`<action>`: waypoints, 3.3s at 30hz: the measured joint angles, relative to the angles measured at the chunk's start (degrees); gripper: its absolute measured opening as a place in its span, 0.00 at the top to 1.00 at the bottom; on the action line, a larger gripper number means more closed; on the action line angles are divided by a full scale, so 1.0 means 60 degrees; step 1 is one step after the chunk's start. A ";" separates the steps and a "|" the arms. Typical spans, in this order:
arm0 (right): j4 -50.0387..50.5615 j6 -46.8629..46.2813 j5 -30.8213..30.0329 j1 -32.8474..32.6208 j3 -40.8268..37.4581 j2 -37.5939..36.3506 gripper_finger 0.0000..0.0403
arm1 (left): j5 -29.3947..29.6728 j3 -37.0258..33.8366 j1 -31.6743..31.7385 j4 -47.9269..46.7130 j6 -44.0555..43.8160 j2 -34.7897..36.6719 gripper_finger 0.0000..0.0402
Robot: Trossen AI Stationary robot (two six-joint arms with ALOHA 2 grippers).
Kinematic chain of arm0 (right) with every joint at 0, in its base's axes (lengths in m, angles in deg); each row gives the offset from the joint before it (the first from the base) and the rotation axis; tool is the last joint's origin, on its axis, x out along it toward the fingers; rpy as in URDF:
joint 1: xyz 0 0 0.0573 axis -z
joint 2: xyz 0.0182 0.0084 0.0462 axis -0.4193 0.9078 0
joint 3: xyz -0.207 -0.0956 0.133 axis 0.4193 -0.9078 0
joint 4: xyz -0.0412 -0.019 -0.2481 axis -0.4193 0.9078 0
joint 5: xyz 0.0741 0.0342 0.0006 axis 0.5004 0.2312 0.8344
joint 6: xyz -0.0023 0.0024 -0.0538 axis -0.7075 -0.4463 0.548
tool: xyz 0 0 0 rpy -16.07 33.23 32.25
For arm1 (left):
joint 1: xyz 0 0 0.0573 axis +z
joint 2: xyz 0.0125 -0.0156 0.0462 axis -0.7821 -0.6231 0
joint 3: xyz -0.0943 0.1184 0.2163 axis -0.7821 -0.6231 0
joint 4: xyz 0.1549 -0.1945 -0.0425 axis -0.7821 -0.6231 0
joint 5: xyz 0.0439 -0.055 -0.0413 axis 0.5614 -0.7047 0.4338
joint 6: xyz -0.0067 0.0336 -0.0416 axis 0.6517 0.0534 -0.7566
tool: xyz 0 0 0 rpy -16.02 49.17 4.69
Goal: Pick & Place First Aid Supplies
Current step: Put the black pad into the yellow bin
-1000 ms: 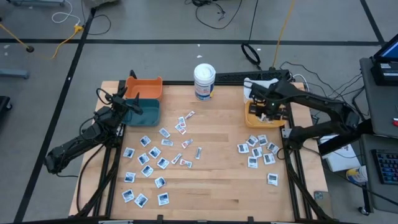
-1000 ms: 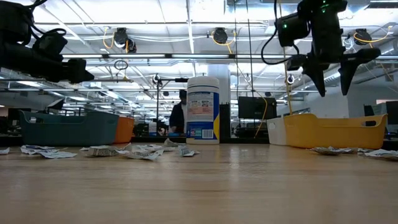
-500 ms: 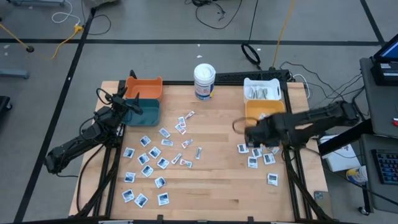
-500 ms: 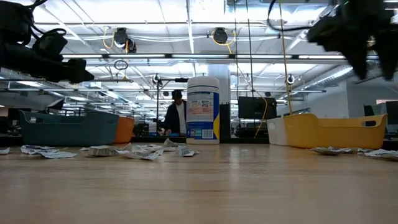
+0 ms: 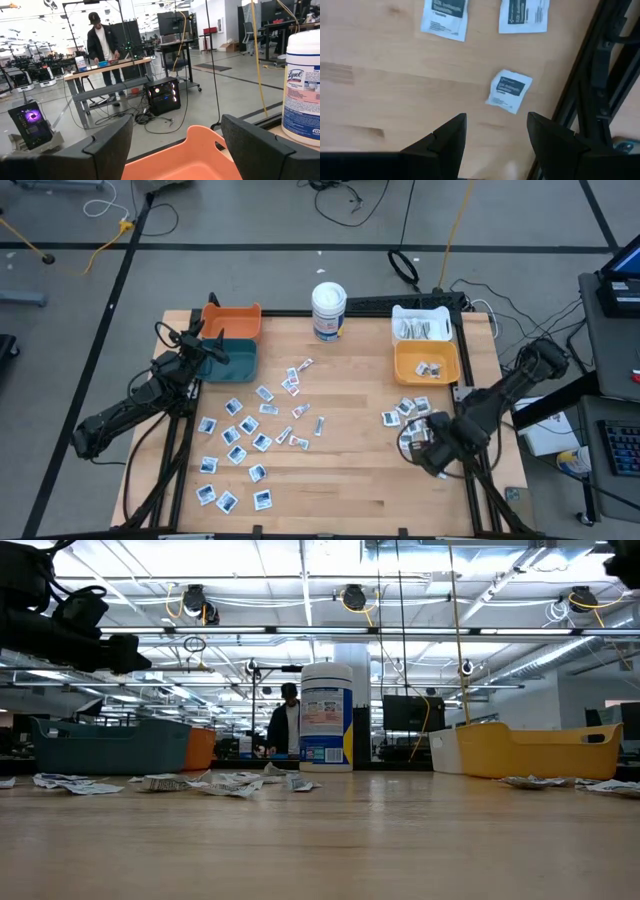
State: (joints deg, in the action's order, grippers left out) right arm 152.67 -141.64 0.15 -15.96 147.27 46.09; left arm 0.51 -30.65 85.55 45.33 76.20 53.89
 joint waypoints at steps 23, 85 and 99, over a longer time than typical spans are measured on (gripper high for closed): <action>-0.2849 -0.0360 0.0547 -0.0855 -0.1760 0.2657 0.50 | 0.0001 -0.0001 0.0001 0.0000 0.0000 -0.0001 0.23; 0.1803 0.8985 -0.1583 0.9323 0.1031 0.0067 1.00 | 0.0001 0.0002 0.0000 0.0000 0.0000 0.0000 0.23; 0.0642 1.0308 -0.2086 1.2100 -0.0355 0.0245 1.00 | 0.0001 -0.0001 -0.0002 0.0000 0.0000 0.0002 0.23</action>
State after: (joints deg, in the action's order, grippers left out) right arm 156.52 -79.79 -12.37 56.64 145.14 47.56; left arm 0.52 -30.66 85.54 45.33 76.20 53.90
